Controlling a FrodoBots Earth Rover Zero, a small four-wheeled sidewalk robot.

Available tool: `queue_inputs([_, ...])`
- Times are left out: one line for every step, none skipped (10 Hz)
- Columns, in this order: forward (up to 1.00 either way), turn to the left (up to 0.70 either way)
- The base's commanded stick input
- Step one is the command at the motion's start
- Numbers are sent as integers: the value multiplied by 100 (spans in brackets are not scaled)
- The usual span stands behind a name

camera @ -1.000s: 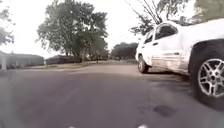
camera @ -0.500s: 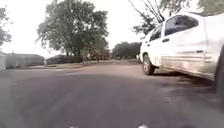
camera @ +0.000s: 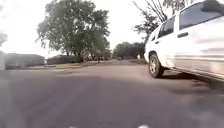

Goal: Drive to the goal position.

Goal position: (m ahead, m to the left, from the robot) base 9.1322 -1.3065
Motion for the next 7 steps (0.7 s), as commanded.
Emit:
queue_inputs([100,0])
queue_inputs([100,0])
queue_inputs([100,-2])
queue_inputs([100,-13])
queue_inputs([100,-40])
queue_inputs([100,-40])
queue_inputs([100,-40])
